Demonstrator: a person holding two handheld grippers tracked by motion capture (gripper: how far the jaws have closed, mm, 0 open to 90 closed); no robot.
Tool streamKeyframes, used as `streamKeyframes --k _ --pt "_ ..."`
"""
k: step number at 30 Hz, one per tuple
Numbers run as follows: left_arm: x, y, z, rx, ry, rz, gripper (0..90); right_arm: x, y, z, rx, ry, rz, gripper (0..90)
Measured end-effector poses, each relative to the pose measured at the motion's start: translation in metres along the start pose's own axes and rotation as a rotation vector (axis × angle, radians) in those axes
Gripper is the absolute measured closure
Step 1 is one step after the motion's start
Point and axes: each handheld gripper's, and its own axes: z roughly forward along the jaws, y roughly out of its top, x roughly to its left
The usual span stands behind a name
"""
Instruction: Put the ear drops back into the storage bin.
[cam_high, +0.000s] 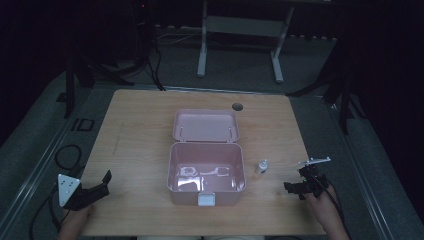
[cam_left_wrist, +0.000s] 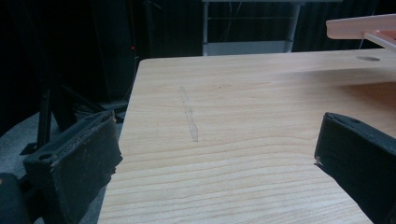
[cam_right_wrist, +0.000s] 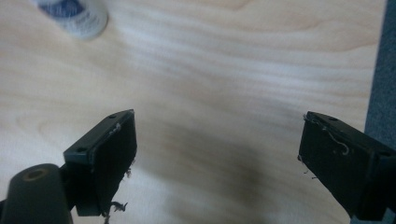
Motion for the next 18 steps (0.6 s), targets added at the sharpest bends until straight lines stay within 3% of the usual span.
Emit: streamKeyframes --k 6,8,12,13,18 --pt "0.000 0.000 0.000 0.000 0.001 0.000 0.4 -0.001 0.004 -0.004 0.105 0.045 -0.037 11.1" --pt "0.000 0.000 0.000 -0.001 0.002 0.000 0.4 -0.002 0.006 -0.005 0.162 0.088 -0.057 11.1" --pt "0.000 0.000 0.000 0.001 0.000 0.000 0.4 -0.001 0.009 -0.006 0.243 0.100 -0.106 11.1" --pt "0.000 0.000 0.000 0.000 0.001 0.000 0.4 0.000 0.012 -0.007 0.281 0.128 -0.121 11.1" --pt "0.000 0.000 0.000 0.001 0.001 0.000 0.4 0.004 0.017 -0.009 0.370 0.160 -0.177 11.2"
